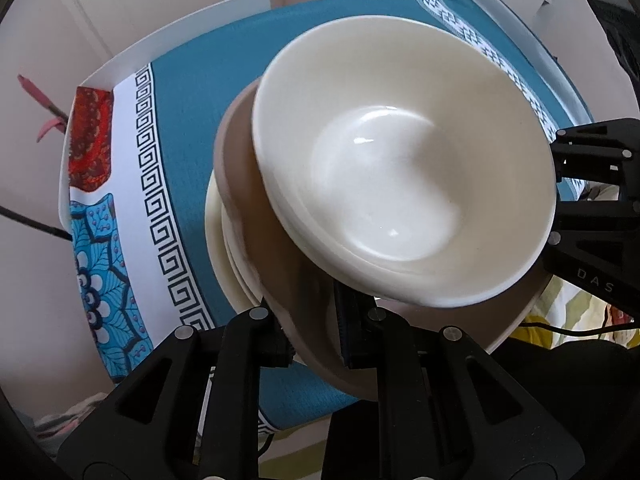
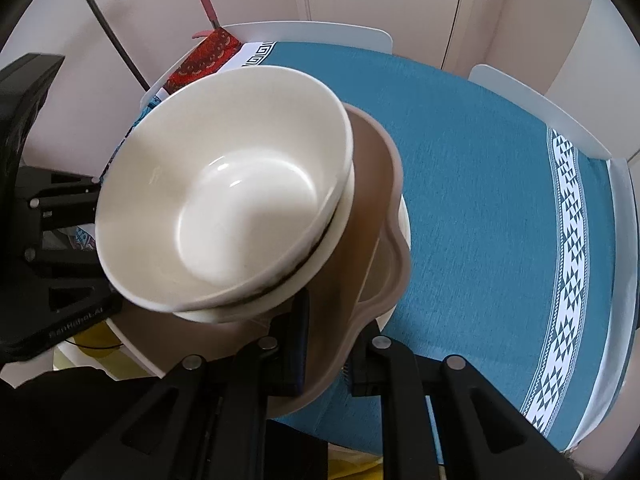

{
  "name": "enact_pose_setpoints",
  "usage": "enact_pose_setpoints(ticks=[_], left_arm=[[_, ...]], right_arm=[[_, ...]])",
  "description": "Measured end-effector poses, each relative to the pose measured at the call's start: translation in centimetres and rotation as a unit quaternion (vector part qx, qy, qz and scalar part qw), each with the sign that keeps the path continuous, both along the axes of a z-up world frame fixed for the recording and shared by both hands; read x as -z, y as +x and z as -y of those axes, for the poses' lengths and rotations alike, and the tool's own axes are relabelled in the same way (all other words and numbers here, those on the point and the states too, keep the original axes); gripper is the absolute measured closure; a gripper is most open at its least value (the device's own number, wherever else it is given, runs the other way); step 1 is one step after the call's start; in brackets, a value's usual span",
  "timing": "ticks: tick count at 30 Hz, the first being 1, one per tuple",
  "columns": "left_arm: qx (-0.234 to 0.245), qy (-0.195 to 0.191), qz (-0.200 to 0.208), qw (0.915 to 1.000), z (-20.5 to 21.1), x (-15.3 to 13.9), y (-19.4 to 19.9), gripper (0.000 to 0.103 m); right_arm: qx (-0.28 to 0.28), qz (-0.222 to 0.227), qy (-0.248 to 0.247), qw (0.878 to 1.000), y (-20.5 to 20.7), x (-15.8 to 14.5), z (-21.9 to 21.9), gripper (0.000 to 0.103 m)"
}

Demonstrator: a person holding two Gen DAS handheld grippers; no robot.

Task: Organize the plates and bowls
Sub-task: 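Carry the basin with bowls and lower it onto the plate stack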

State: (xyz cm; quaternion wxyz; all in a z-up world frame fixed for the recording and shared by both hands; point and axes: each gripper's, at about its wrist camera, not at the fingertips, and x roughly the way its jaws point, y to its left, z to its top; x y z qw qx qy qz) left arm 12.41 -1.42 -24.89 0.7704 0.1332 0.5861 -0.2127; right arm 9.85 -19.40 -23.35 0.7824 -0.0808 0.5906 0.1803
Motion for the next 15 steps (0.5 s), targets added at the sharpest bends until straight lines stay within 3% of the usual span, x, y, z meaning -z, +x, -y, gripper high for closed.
enact_pose_setpoints(ticks=[15], left_arm=[[-0.009, -0.008, -0.078, 0.9969, 0.36, -0.13, 1.02, 0.076]], right_arm=[[0.012, -0.041, 0.013, 0.999, 0.77, -0.13, 0.65, 0.088]])
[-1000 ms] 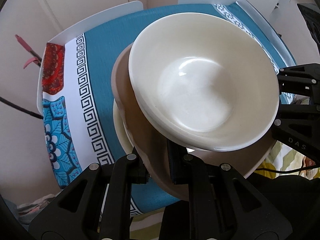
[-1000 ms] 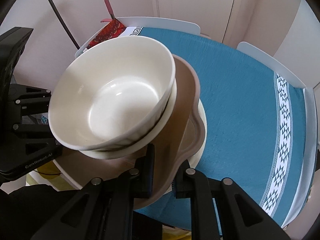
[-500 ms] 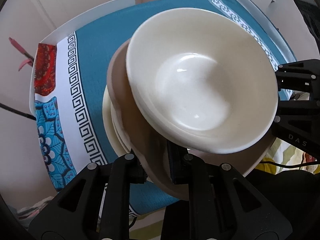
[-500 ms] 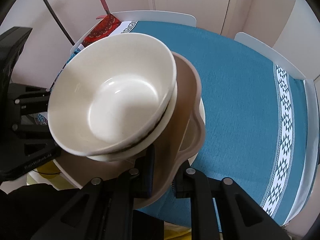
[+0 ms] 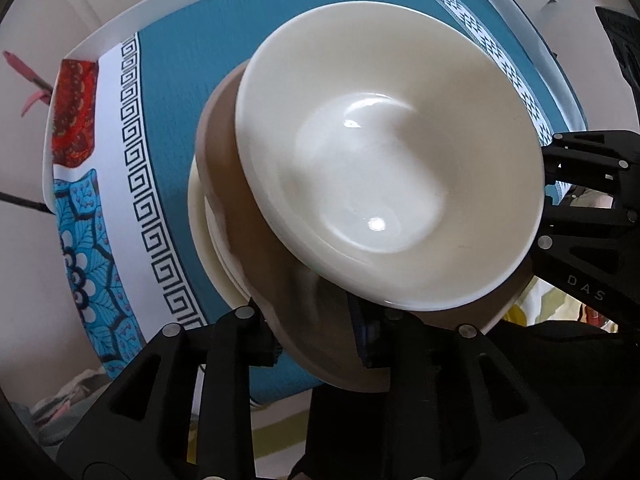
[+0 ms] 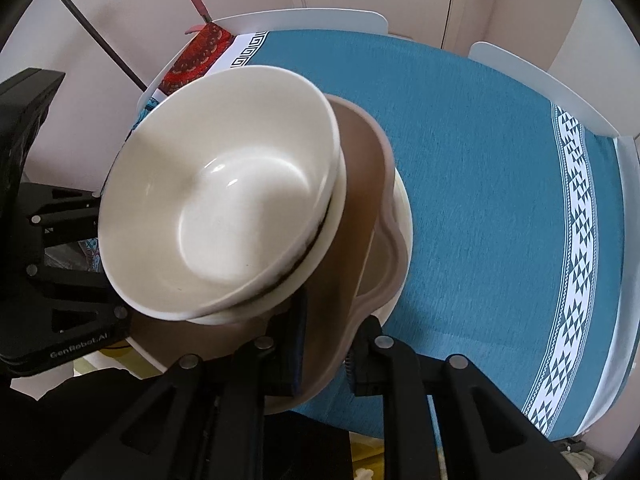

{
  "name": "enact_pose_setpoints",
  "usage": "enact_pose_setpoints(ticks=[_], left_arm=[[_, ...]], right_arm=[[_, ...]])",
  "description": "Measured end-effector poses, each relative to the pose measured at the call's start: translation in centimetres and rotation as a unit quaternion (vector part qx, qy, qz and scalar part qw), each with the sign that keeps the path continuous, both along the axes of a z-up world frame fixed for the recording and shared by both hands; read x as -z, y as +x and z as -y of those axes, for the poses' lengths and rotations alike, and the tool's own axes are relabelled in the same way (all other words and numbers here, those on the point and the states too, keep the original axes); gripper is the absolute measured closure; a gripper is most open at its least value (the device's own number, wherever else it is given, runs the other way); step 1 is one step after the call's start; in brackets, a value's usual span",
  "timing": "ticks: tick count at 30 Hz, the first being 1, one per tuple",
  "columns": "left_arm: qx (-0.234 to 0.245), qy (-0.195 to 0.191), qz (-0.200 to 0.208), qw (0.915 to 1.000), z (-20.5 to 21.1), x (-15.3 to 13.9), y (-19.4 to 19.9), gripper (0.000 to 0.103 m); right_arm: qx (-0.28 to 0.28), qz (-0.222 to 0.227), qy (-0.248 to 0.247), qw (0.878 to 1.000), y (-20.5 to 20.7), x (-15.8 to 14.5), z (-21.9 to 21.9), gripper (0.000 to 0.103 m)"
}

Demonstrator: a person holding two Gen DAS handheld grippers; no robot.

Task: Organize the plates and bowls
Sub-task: 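Carry the basin with bowls and lower it onto the plate stack, then open both grippers and pull back from the stack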

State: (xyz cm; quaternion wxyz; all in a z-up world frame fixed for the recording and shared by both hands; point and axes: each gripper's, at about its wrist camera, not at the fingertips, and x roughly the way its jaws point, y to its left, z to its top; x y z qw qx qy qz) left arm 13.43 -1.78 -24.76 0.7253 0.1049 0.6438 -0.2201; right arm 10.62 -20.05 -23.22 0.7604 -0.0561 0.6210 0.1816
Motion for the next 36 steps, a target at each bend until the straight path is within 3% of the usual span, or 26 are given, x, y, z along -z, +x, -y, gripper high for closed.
enact_pose_setpoints(ticks=[2, 4, 6, 10, 12, 14, 26, 31, 32, 33, 36], left_arm=[[0.002, -0.009, -0.006, 0.9999, 0.1, -0.2, -0.1, 0.067], [0.006, -0.022, -0.011, 0.9997, 0.4, -0.7, -0.4, 0.046], [0.006, -0.026, -0.009, 0.9996, 0.6, -1.1, -0.6, 0.036], [0.001, -0.017, -0.006, 0.9998, 0.8, -1.4, -0.7, 0.035], [-0.006, -0.024, -0.010, 0.9996, 0.4, -1.8, -0.7, 0.035], [-0.012, -0.025, -0.009, 0.9996, 0.1, -2.3, -1.0, 0.035], [-0.047, -0.045, 0.030, 0.9974, -1.4, -6.8, -4.4, 0.035], [-0.076, -0.068, 0.099, 0.9899, -1.8, -11.3, -7.4, 0.035], [-0.083, -0.073, 0.119, 0.9868, -1.8, -12.3, -7.9, 0.035], [-0.092, -0.080, 0.151, 0.9810, -2.0, -14.0, -8.6, 0.035], [-0.113, -0.085, 0.247, 0.9587, -2.5, -18.5, -10.4, 0.031]], right_arm=[[0.002, -0.002, 0.002, 1.000, 0.1, -0.2, 0.2, 0.088], [0.003, -0.004, 0.001, 1.000, 0.2, -0.5, 0.4, 0.087], [0.005, -0.008, 0.001, 1.000, 0.2, -0.8, 0.4, 0.087], [0.004, -0.010, -0.002, 1.000, -0.1, -1.1, 0.4, 0.078], [0.010, -0.013, -0.003, 1.000, -0.2, -1.3, 0.8, 0.062], [0.022, -0.015, 0.005, 1.000, -0.4, -1.7, 1.5, 0.053], [0.055, 0.013, 0.036, 0.998, -3.6, -5.8, 3.7, 0.052], [0.065, 0.066, 0.049, 0.995, -6.0, -10.0, 4.0, 0.049], [0.069, 0.082, 0.053, 0.993, -6.6, -11.2, 4.1, 0.039], [0.073, 0.095, 0.056, 0.991, -6.7, -11.9, 4.2, 0.026], [0.090, 0.171, 0.049, 0.980, -8.1, -16.2, 4.6, 0.017]])
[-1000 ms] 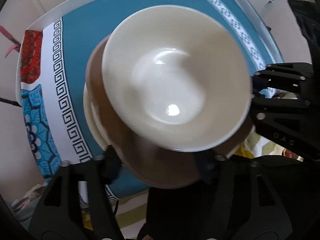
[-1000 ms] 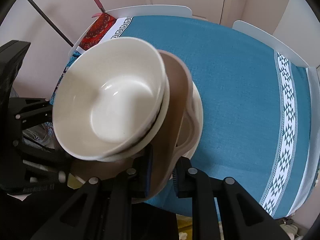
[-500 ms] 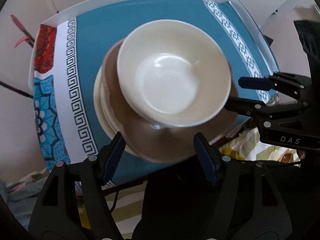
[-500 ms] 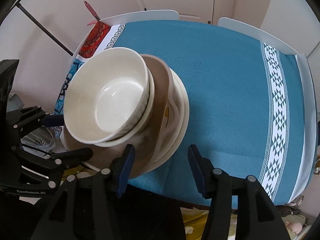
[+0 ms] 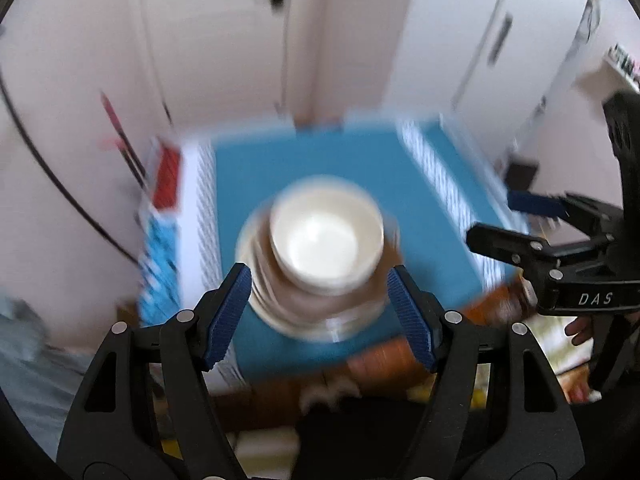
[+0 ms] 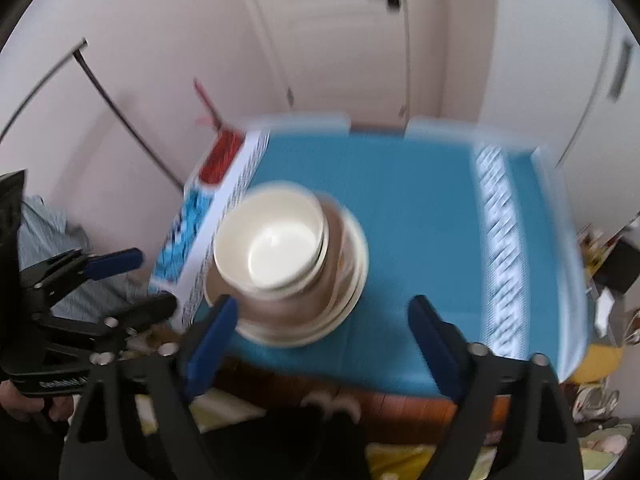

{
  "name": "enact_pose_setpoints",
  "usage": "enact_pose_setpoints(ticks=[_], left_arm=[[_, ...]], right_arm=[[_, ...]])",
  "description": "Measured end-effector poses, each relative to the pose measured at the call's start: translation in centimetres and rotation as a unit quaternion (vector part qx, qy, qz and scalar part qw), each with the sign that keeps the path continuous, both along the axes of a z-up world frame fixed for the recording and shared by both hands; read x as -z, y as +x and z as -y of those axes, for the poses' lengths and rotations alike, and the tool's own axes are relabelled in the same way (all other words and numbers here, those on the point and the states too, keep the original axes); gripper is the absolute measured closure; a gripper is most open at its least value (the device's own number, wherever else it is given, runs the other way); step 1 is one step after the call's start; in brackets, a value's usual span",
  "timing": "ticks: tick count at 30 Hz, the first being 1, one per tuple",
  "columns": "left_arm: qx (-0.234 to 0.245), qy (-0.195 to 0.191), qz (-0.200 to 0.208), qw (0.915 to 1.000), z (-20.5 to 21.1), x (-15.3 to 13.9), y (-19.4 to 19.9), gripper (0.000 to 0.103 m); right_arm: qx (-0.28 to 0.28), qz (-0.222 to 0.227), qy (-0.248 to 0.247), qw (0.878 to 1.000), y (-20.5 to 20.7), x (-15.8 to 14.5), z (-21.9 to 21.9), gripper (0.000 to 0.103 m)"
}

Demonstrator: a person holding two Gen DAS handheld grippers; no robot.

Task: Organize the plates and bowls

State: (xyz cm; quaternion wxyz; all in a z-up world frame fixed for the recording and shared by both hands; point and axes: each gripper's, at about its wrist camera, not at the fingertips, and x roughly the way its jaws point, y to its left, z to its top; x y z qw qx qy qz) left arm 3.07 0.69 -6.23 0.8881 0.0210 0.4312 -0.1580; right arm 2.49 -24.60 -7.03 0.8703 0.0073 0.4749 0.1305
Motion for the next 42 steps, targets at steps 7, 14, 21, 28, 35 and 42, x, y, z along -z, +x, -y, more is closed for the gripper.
enact_pose_setpoints(ticks=[7, 14, 21, 28, 35, 42], left_arm=[[-0.075, 0.000, 0.240, 0.9678, -0.8, -9.6, -5.4, 0.000], [-0.112, 0.002, 0.292, 0.9499, -0.8, -11.6, -7.3, 0.000], [-0.113, -0.005, 0.303, 0.9463, -0.6, -11.6, -8.1, 0.000], [-0.114, -0.004, 0.298, 0.9476, -0.7, -11.8, -8.6, 0.000], [-0.115, -0.005, 0.298, 0.9475, -1.0, -11.9, -8.8, 0.000], [-0.114, -0.007, 0.299, 0.9475, -1.1, -12.0, -8.9, 0.000]], right_arm=[[0.048, 0.183, -0.014, 0.982, -4.1, -9.3, 1.0, 0.002], [0.065, 0.268, -0.013, 0.961, -6.9, -12.4, 1.0, 0.001], [0.084, 0.297, -0.017, 0.951, -8.2, -13.4, 1.4, 0.001], [0.104, 0.302, -0.020, 0.947, -9.0, -13.9, 1.8, 0.001], [0.110, 0.305, -0.022, 0.946, -9.3, -14.0, 1.9, 0.001], [0.114, 0.307, -0.028, 0.944, -9.6, -14.2, 1.9, 0.001]])
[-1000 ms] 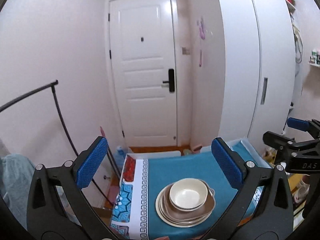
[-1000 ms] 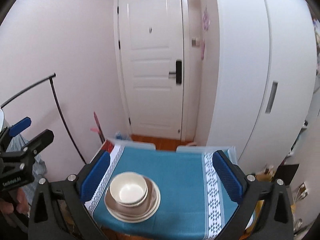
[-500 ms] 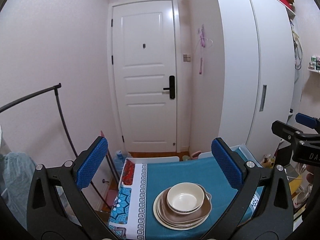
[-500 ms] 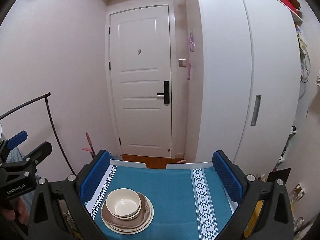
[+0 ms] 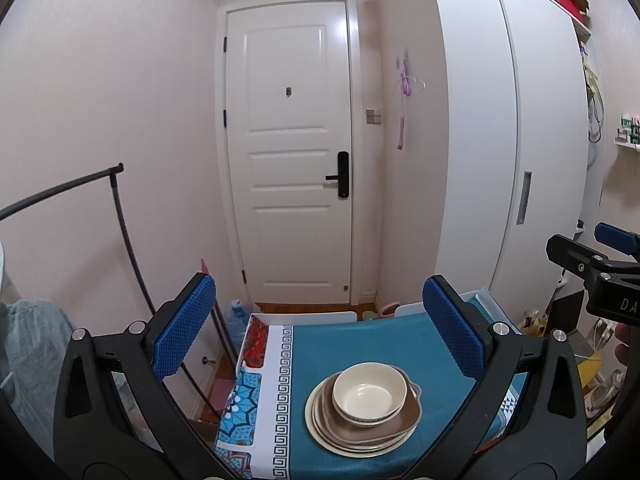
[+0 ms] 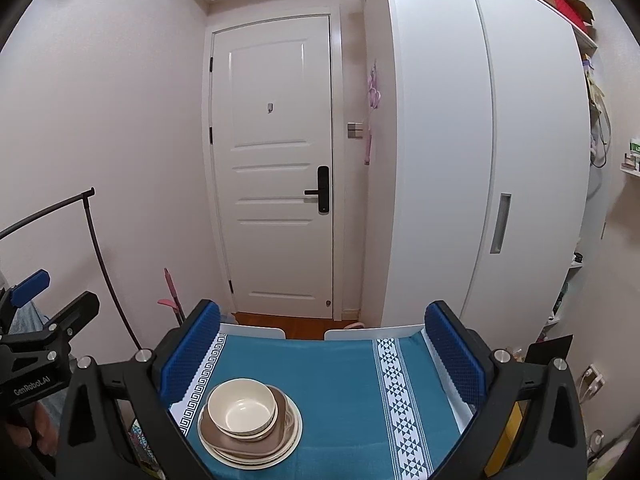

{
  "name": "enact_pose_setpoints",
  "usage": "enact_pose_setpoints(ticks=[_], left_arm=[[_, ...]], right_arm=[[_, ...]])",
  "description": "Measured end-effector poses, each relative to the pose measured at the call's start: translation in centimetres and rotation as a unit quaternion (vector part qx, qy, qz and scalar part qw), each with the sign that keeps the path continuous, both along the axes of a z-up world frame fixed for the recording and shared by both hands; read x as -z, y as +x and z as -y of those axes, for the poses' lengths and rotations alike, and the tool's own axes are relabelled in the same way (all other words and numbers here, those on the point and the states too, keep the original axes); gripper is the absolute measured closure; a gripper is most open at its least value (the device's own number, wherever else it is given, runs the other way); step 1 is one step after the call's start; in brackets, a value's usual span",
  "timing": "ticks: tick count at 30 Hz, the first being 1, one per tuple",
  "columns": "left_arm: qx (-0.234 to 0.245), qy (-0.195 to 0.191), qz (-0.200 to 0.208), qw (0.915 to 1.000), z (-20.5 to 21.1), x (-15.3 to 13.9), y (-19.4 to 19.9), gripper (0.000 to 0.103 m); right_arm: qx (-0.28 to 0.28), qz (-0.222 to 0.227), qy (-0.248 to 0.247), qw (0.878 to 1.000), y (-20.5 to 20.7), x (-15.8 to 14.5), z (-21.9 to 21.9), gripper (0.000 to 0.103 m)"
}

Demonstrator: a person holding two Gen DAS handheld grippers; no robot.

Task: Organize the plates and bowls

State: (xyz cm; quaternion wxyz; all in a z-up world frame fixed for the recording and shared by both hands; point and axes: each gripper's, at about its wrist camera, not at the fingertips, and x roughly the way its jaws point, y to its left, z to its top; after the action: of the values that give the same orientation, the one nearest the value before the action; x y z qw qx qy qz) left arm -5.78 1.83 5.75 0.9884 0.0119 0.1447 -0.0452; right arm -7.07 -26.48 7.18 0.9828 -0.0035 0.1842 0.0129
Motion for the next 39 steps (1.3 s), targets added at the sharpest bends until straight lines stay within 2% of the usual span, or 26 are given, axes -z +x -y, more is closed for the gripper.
enact_pose_setpoints(ticks=[34, 39], left_arm=[[-0.003, 0.009, -0.008, 0.9999, -0.2, 0.4, 1.3, 0.000], [-0.015, 0.017, -0.001, 0.9997, -0.1, 0.5, 1.3, 0.000]], right_arm=[[0.017, -0.004, 0.008, 1.000, 1.1, 0.3, 0.2, 0.001], [0.022, -0.006, 0.007, 1.000, 1.3, 0.6, 0.2, 0.001]])
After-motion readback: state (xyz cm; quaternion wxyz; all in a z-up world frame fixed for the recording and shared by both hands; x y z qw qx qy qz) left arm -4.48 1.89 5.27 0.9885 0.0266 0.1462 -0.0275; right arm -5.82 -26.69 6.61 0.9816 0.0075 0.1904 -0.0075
